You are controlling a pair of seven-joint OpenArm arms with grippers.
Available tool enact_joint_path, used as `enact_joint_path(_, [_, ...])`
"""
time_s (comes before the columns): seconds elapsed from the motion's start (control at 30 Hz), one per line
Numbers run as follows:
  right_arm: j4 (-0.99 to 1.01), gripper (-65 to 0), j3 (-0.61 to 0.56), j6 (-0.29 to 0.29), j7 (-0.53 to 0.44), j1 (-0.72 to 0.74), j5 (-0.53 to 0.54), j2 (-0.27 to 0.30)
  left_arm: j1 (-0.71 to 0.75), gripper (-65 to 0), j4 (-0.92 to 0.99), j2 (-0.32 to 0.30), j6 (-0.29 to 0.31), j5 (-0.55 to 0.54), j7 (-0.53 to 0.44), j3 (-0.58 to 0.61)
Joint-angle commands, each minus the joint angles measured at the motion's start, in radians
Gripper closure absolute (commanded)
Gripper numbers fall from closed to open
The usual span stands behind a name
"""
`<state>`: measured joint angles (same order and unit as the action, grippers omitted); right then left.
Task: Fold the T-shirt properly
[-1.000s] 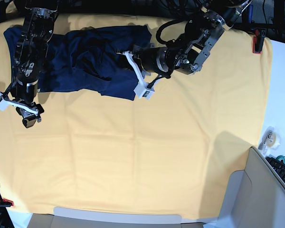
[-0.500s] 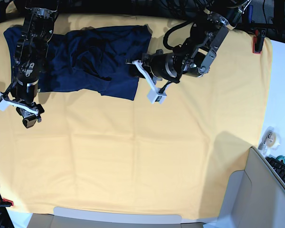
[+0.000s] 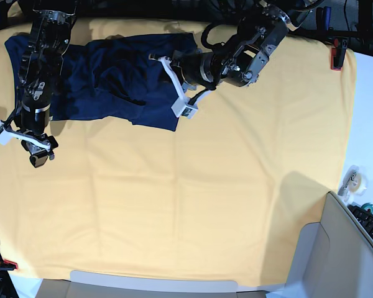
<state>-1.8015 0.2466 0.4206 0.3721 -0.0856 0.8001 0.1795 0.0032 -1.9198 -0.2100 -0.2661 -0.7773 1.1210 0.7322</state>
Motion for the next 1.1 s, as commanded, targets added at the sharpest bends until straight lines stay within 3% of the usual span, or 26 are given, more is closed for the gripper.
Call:
enact_joint_path(0.0, [-0.017, -31.9, 0.004, -0.012, -0.025, 0.014, -0.003, 0.013, 0.001, -0.1, -0.027, 0.005, 0.000, -0.006, -0.006, -0.001])
enact_joint_path(0.17, [-0.017, -31.9, 0.004, -0.012, -0.025, 0.017, -0.003, 0.012, 0.005, -0.1, -0.030, 0.004, -0.005, 0.003, -0.017, 0.092])
enact_joint_path(0.43, [-0.017, -31.9, 0.006, -0.012, -0.025, 0.017, -0.003, 0.016, 0.001, -0.2, -0.030, 0.002, 0.001, -0.004, -0.005, 0.114])
enact_joint_path(0.73, [-0.017, -31.9, 0.004, -0.012, -0.022, 0.017, -0.003, 0.012, -0.151, -0.3, -0.030, -0.013, 0.001, -0.004, 0.054, 0.363])
enact_joint_path(0.9, [-0.017, -31.9, 0.004, -0.012, -0.023, 0.016, -0.003, 0.015, -0.162, -0.2, -0.056, -0.016, -0.006, 0.002, 0.046, 0.361])
enact_joint_path(1.07, [-0.017, -31.9, 0.006, -0.012, -0.023, 0.016, -0.003, 0.013, -0.150, -0.2, -0.119, -0.018, -0.006, -0.001, 0.012, 0.249])
